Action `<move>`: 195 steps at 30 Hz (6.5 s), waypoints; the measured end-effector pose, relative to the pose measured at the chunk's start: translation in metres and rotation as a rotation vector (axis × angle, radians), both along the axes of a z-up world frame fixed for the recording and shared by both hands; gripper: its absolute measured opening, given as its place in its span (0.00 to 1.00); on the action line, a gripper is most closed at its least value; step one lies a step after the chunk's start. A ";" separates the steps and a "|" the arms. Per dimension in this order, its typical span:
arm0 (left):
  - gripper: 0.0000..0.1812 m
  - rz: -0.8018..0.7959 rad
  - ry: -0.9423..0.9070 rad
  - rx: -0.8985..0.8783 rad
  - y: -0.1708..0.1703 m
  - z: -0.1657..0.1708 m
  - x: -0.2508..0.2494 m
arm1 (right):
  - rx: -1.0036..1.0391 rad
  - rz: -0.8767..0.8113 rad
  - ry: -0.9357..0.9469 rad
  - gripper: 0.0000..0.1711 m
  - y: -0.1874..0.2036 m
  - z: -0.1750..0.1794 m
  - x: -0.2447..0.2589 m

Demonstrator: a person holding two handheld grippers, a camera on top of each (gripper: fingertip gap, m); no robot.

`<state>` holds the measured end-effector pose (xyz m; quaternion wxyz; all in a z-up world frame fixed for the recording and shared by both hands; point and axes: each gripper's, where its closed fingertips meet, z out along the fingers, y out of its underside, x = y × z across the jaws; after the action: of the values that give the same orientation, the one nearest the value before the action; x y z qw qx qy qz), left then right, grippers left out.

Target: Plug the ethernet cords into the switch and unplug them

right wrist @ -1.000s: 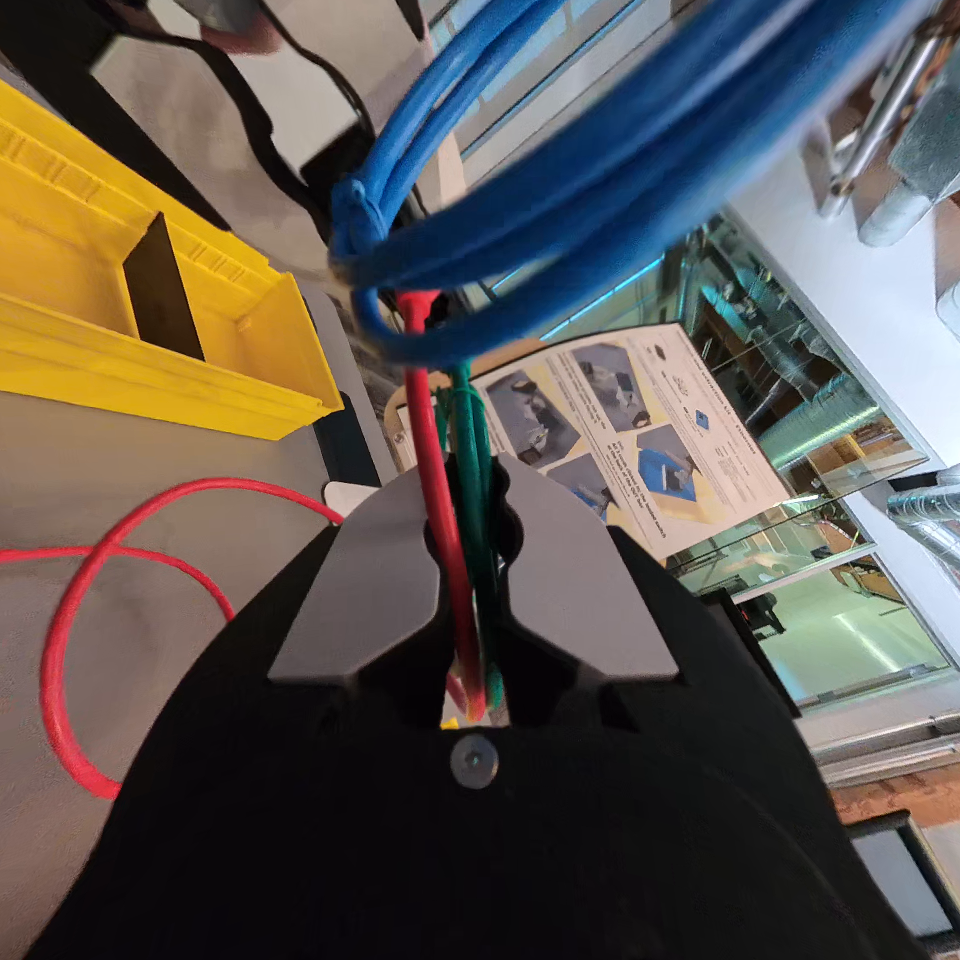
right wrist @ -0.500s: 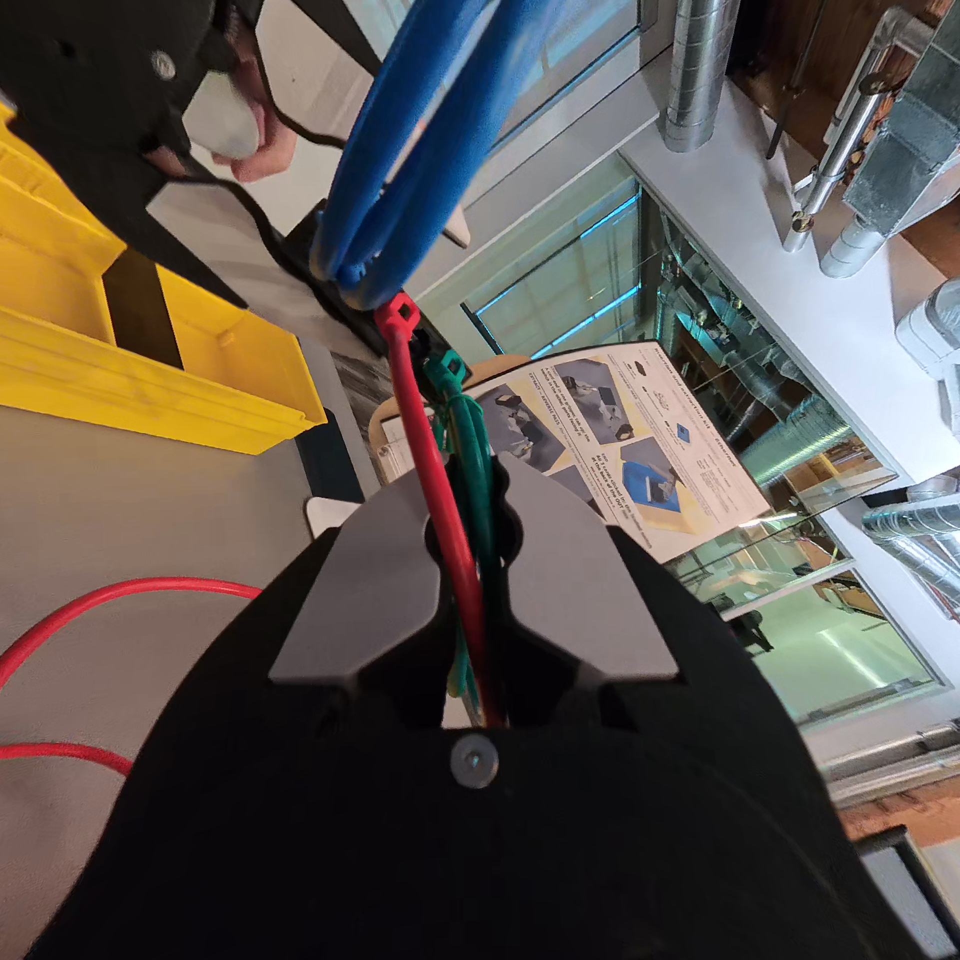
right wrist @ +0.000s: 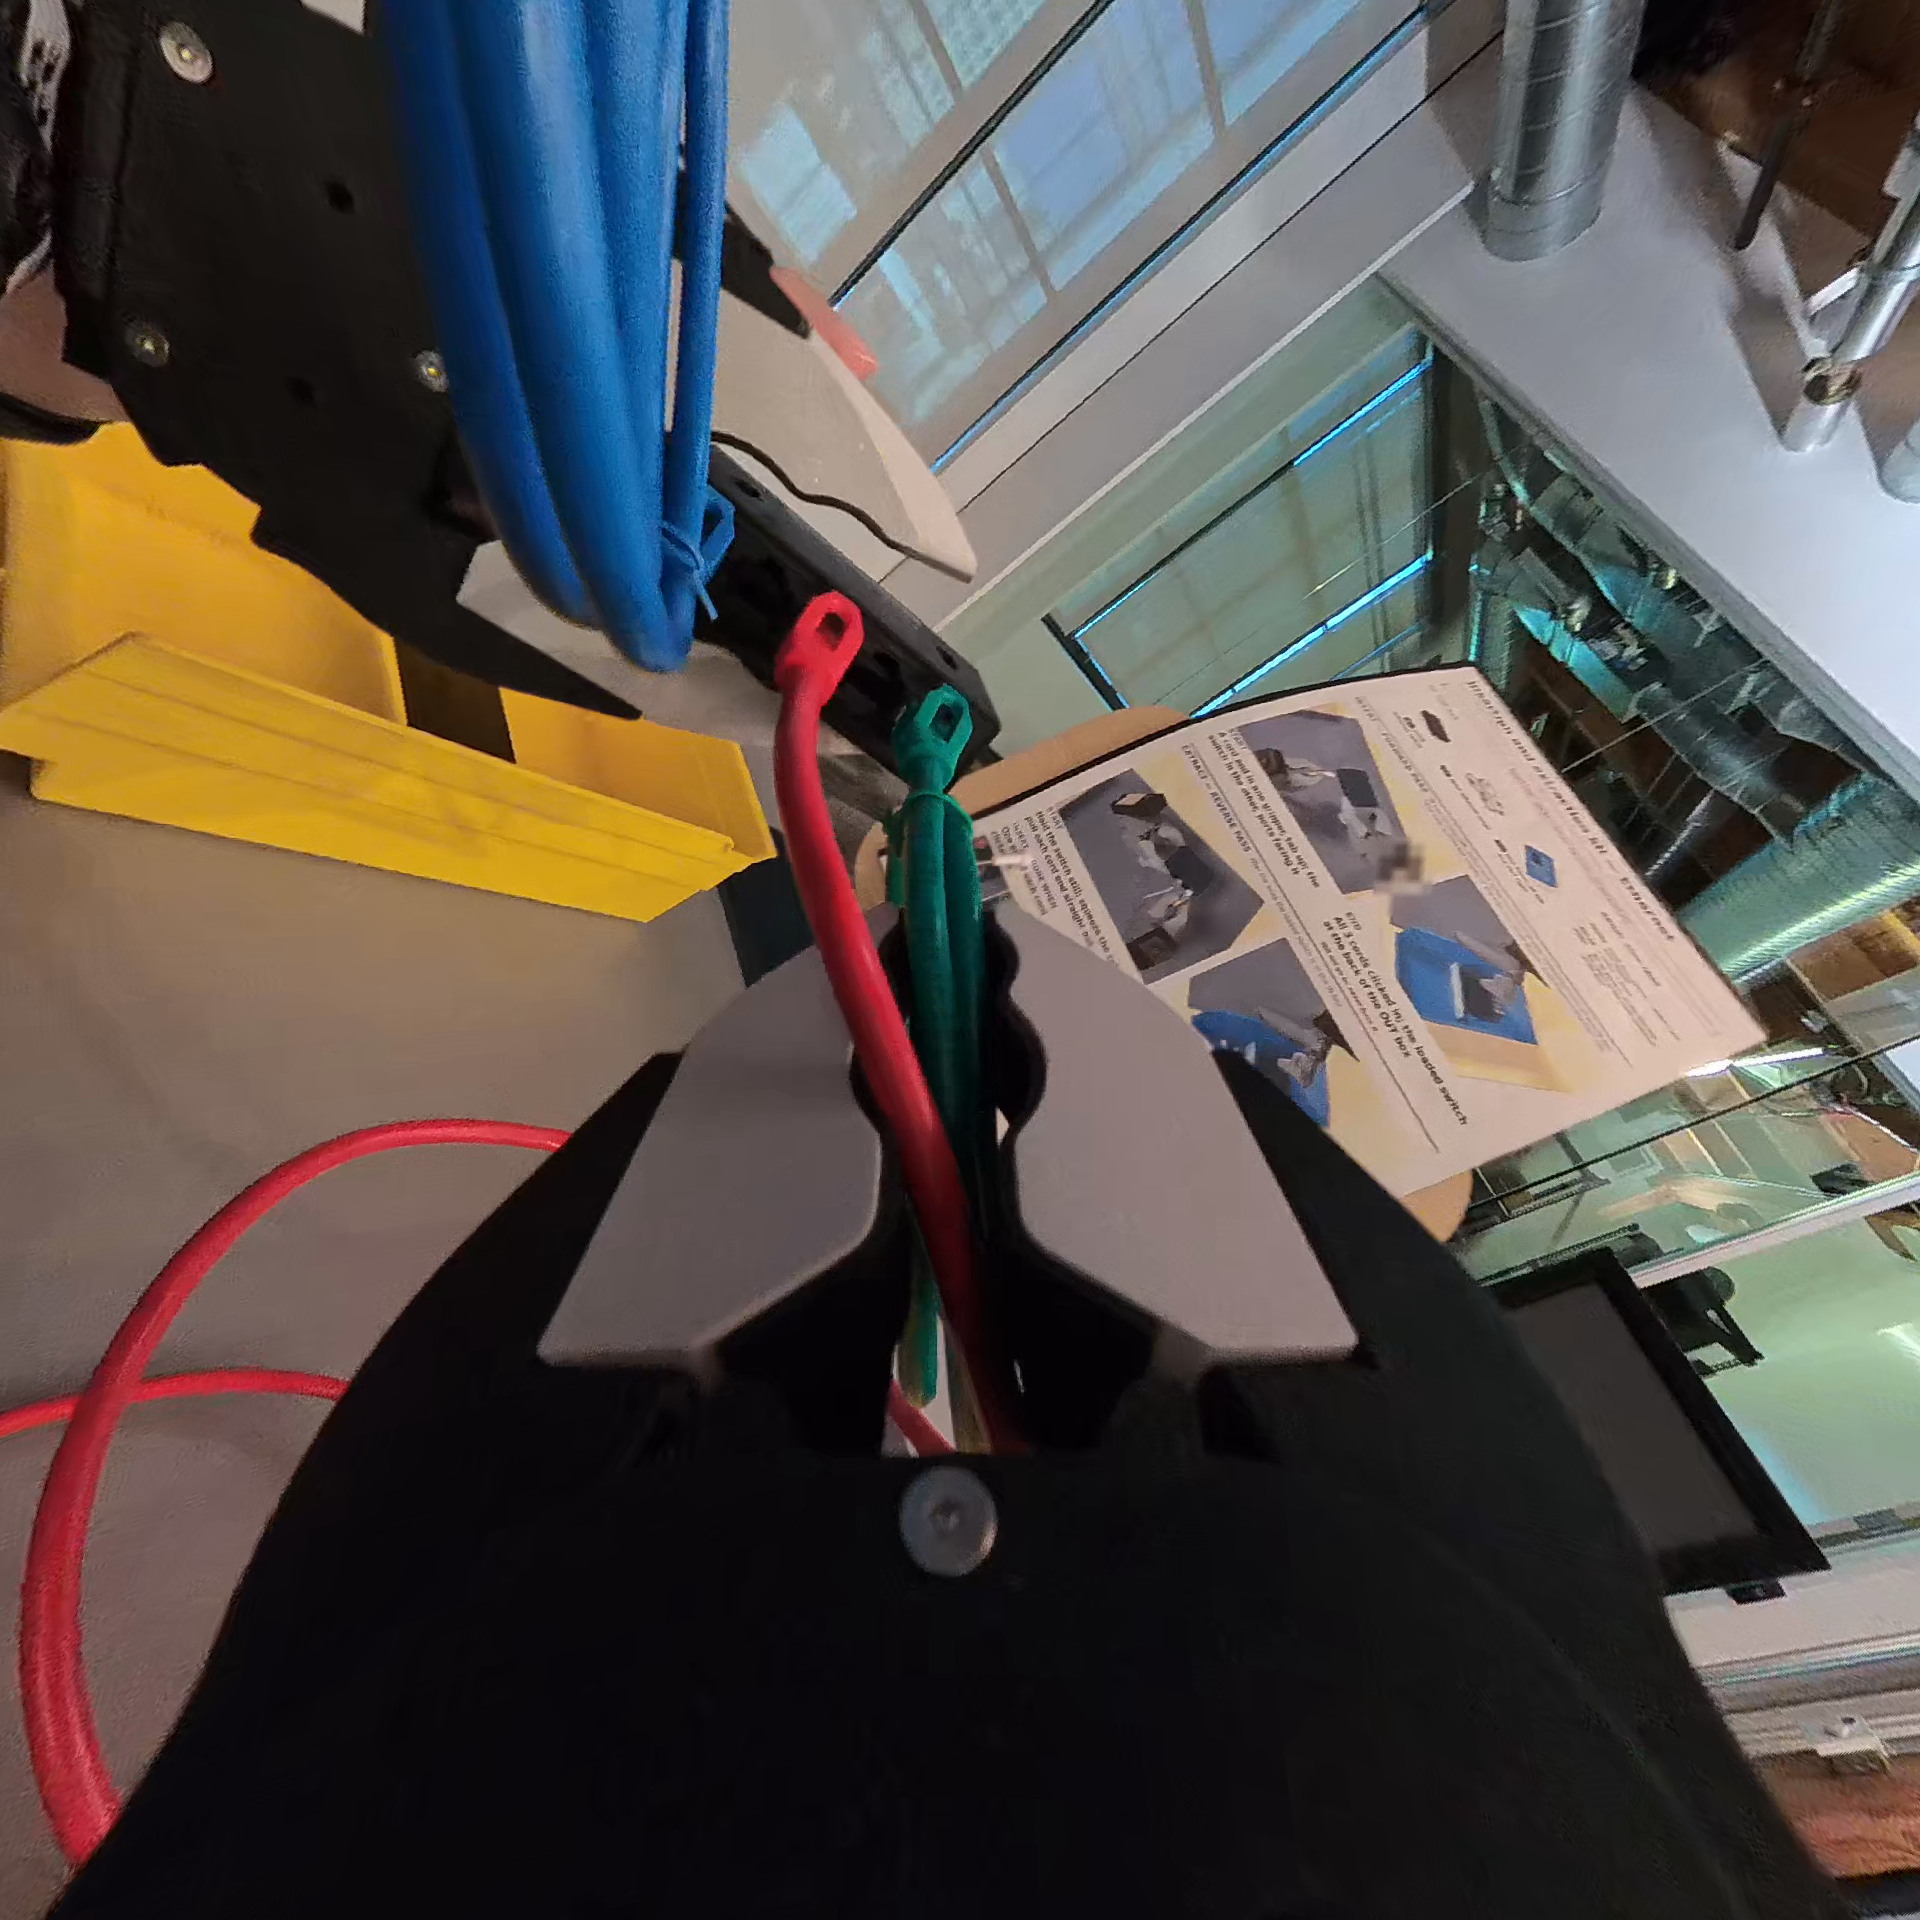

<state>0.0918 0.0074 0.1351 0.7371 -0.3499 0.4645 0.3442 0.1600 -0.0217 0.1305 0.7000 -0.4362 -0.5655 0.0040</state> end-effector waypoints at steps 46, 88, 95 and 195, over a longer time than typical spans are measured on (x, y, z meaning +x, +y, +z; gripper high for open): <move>0.22 0.261 0.273 -0.352 0.042 -0.092 -0.009 | -0.350 0.012 -0.067 0.08 -0.028 -0.031 -0.045; 0.22 0.128 0.156 -0.449 0.032 -0.083 -0.007 | -0.006 0.276 -0.161 0.18 -0.078 -0.011 -0.032; 0.22 0.102 0.112 -0.420 0.033 -0.069 -0.020 | 0.034 0.218 -0.021 0.18 -0.068 0.023 0.012; 0.17 0.059 0.284 -0.263 0.011 -0.076 0.014 | 0.057 -0.120 -0.362 0.27 -0.020 -0.047 -0.044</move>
<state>0.1056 0.0187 0.0594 0.6017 -0.4047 0.5943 0.3479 0.1163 -0.0417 0.0831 0.5978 -0.4426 -0.6552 -0.1324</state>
